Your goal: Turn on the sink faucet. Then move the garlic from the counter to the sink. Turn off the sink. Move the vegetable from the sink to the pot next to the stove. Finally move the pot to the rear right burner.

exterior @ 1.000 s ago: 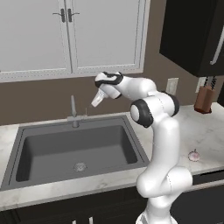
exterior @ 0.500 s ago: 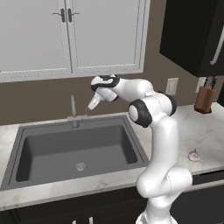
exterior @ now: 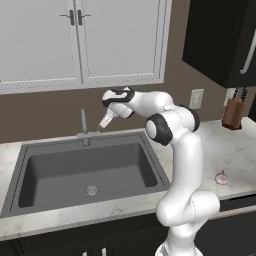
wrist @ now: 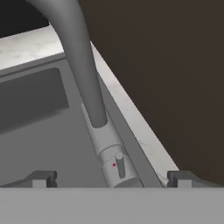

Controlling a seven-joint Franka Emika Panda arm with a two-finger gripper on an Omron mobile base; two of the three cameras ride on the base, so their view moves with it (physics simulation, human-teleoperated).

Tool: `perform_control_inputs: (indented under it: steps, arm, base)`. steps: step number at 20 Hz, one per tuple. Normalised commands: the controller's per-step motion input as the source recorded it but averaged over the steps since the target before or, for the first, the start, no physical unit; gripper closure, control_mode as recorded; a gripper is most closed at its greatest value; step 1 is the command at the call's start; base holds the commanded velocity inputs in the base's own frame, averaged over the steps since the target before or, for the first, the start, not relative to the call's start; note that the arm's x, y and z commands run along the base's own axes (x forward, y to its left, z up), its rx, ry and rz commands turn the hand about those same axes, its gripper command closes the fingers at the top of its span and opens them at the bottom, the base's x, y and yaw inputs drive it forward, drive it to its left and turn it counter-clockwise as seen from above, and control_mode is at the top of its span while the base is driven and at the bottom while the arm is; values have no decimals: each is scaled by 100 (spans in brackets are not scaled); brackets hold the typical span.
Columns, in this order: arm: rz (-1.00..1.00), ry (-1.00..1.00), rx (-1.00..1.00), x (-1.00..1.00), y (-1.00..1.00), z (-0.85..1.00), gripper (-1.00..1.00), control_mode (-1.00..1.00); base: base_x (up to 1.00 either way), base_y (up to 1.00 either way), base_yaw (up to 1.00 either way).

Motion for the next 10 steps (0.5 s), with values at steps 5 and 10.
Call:
perform_control_inputs:
  steps: [5,10]
  arm:
    - [0,7,0,15,2,-2,-100,-100]
    - [0,6,0,16,10,0,-100,-100]
  base:
    - [0,0,0]
    - [0,0,0]
